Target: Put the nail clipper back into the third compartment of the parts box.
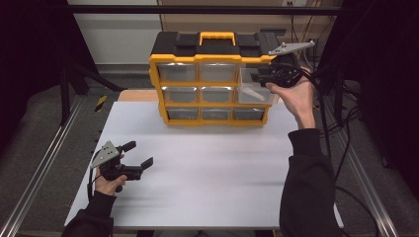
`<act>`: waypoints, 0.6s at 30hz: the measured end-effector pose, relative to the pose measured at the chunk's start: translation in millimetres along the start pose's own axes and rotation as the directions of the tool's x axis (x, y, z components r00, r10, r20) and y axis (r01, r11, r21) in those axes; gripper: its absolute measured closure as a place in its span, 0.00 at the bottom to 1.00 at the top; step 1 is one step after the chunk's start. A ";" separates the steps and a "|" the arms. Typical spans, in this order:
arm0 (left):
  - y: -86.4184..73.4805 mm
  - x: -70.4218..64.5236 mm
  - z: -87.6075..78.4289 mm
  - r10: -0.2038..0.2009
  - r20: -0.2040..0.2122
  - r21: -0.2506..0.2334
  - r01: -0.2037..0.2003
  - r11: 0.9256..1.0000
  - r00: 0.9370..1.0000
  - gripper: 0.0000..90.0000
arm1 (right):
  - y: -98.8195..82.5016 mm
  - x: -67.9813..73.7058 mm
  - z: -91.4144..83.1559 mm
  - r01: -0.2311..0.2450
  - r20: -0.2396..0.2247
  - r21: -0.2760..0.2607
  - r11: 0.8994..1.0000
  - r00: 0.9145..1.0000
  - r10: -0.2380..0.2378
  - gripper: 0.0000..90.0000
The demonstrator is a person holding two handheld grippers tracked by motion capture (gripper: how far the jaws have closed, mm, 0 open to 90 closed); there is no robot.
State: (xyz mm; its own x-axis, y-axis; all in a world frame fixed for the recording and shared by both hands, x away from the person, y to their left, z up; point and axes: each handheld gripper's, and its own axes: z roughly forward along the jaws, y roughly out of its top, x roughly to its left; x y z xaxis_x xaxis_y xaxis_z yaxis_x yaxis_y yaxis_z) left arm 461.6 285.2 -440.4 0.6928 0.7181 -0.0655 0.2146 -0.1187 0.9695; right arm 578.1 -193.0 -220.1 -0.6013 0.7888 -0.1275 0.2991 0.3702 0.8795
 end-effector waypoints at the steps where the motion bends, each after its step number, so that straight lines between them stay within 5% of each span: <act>1: 0.0 0.0 0.0 0.000 0.000 0.000 0.000 1.000 1.000 0.04 | 0.2 0.1 -1.7 -0.005 0.000 -0.012 1.000 1.000 0.005 0.63; 18: 0.4 -0.4 0.0 0.001 0.000 -0.001 -0.001 1.000 1.000 0.04 | -8.4 16.6 -21.3 -0.038 0.035 -0.176 0.984 0.998 0.045 0.10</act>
State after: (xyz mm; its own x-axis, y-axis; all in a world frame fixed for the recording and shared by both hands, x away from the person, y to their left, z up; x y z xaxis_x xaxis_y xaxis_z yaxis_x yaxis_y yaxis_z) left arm 461.4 284.8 -439.9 0.6930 0.7180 -0.0650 0.2137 -0.1184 0.9697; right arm 549.9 -193.5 -219.8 -0.5608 0.8214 -0.1042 0.1868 0.2481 0.9506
